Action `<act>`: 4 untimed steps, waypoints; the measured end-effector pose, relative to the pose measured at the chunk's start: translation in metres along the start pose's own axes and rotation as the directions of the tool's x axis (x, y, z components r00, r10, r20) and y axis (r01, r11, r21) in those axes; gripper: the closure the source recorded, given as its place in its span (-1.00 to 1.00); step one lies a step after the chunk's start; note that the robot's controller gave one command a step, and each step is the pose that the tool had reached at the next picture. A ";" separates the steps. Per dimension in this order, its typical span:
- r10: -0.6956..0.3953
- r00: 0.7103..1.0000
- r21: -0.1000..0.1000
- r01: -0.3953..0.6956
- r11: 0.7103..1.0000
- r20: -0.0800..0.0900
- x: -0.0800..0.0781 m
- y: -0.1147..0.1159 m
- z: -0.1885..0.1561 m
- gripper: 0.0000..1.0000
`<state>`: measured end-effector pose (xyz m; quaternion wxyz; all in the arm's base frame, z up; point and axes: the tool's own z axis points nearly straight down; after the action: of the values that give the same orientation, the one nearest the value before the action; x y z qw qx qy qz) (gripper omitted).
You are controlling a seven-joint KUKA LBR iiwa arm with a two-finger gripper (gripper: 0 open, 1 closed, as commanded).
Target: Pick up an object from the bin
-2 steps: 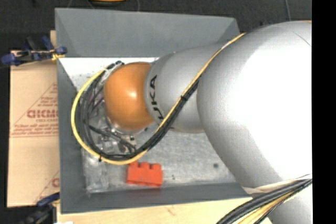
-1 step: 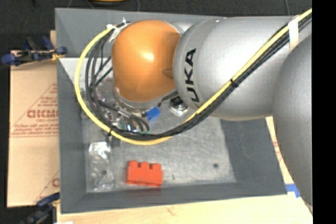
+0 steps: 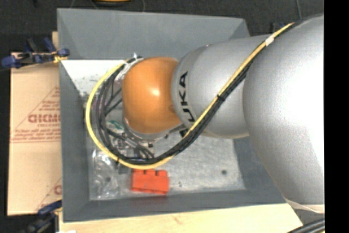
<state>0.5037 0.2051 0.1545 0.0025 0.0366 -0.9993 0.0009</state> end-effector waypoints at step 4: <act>-0.302 0.953 -0.001 0.302 0.953 0.018 -0.083 -0.033 0.081 1.00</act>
Offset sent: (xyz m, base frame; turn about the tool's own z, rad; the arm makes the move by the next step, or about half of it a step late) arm 0.1152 0.0131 -0.0296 0.3315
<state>0.5884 0.1777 0.0734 -0.0060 0.1890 -0.9820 -0.0019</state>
